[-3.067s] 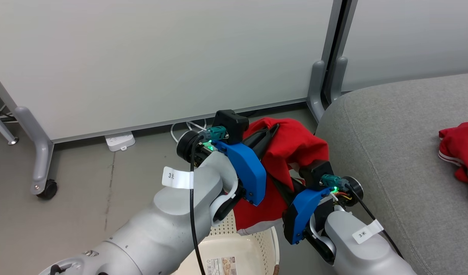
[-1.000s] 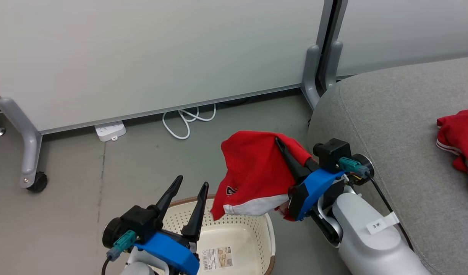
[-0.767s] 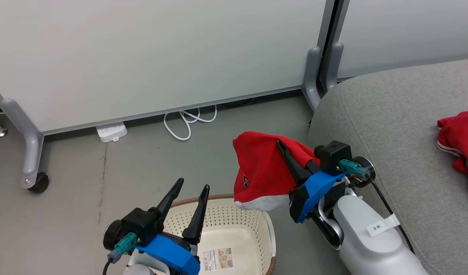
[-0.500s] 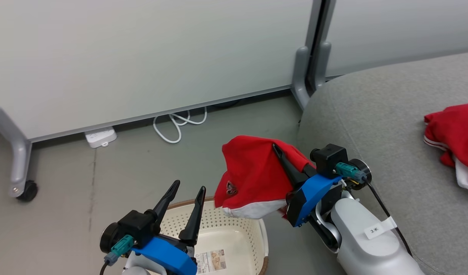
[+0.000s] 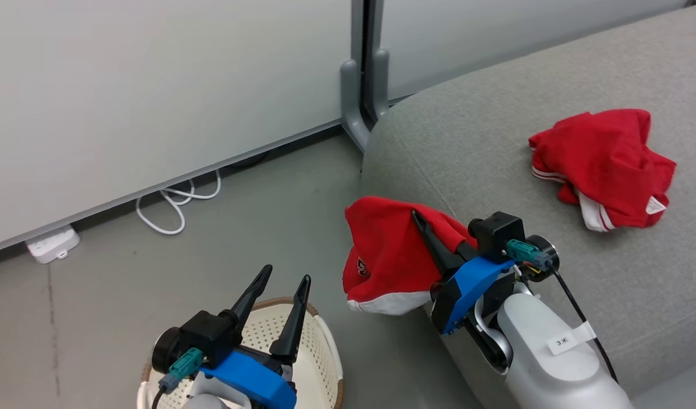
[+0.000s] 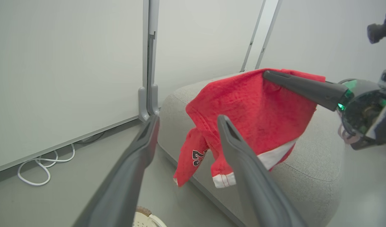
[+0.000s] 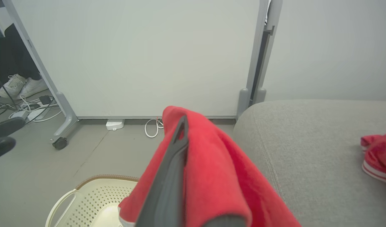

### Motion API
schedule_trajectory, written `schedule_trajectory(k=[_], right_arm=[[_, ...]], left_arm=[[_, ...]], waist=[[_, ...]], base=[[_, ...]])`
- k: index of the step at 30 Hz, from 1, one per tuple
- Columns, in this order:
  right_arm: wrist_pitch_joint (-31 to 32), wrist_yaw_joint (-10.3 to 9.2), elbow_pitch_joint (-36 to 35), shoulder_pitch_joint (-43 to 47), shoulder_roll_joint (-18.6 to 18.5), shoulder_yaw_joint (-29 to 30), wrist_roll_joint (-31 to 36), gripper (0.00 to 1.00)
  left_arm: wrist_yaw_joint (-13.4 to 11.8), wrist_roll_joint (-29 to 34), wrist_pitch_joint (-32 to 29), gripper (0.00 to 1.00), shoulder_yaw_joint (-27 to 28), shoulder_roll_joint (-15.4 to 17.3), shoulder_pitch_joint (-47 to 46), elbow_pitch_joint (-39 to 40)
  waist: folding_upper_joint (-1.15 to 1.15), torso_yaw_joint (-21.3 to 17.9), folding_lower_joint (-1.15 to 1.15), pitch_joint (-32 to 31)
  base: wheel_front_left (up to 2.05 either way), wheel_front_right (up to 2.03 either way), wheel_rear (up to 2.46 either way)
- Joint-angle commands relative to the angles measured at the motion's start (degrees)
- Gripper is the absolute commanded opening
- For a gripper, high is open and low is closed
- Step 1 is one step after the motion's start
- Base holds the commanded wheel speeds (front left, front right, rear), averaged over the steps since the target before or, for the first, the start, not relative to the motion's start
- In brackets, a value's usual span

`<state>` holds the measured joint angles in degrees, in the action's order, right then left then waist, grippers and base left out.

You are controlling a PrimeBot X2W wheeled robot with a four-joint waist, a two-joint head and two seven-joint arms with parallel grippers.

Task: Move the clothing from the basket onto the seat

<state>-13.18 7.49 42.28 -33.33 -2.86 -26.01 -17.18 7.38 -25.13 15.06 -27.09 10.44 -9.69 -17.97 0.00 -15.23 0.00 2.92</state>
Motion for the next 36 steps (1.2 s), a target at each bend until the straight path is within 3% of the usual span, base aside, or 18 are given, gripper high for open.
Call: schedule_trajectory(k=[1, 17, 36], right_arm=[[-0.29, 0.01, -0.44, 0.49, -0.06, 0.31, 0.15, 0.00], [-0.85, 0.01, -1.56, 0.37, -0.03, 0.80, -0.70, 0.00], [-1.03, 0.01, -1.45, 1.26, -0.03, 3.26, -0.35, 0.00]], left_arm=[[0.15, 0.42, 0.16, 1.00, -0.08, 0.26, -0.99, 0.37], [0.15, 1.10, 0.17, 1.00, -0.73, 1.53, -2.85, 0.43], [0.16, 0.39, 0.16, 1.00, -2.69, 1.26, -3.15, -1.02]], waist=[[0.00, -4.00, 0.00, 1.27], [0.00, -15.66, 0.00, 3.80], [0.00, -15.63, 0.00, 3.54]], base=[[0.00, 0.00, 0.00], [0.00, 0.00, 0.00], [0.00, 0.00, 0.00]])
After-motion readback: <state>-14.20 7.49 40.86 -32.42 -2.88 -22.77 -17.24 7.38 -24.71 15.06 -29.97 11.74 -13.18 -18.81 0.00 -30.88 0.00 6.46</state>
